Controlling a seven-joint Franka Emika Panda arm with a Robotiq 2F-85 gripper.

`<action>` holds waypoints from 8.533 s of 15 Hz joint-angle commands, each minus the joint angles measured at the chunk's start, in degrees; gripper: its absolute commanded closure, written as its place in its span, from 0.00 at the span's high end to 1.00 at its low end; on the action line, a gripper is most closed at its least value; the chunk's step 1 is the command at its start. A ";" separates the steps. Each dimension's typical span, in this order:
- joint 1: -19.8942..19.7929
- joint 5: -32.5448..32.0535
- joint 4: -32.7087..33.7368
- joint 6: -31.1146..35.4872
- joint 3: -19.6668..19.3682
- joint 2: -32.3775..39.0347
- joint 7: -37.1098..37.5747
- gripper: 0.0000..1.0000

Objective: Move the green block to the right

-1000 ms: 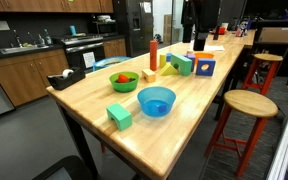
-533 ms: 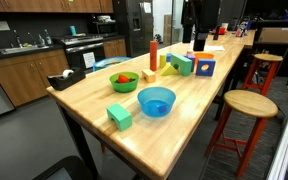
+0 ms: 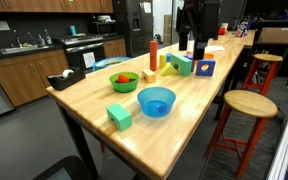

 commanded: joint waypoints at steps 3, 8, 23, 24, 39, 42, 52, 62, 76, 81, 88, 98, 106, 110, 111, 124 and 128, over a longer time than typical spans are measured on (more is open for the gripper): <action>3.00 3.01 1.75 8.92 2.40 11.46 -4.03 1.00; 4.43 7.99 4.21 18.01 5.15 21.26 -6.86 1.00; 1.16 -3.72 13.11 32.62 17.28 30.40 28.62 1.00; 0.48 -7.03 13.55 31.08 17.59 30.12 33.16 1.00; -0.86 -16.34 13.99 27.72 19.11 30.59 51.26 1.00; -1.21 -17.59 13.74 27.58 19.13 30.71 55.79 1.00; -1.57 -14.18 12.69 28.50 18.32 32.45 61.33 1.00; -3.70 -2.21 11.48 30.88 15.92 33.09 57.47 1.00; -3.97 1.16 10.95 31.39 14.93 35.93 52.91 1.00; -3.82 0.12 11.22 31.15 14.91 36.54 53.74 0.68; -3.72 -0.29 11.22 30.64 14.97 36.29 53.94 0.15; -2.98 0.15 9.59 30.17 15.79 30.55 53.11 0.15; -3.99 0.60 8.02 29.65 15.68 20.58 51.36 0.15; -4.40 3.51 5.87 30.28 13.30 15.51 46.91 0.15; -4.54 4.01 5.22 30.67 12.52 14.51 45.61 0.15; -11.24 7.29 -5.03 30.09 -3.16 -1.05 30.40 0.15; -15.01 6.09 -6.71 30.43 -6.13 -4.39 28.02 0.15</action>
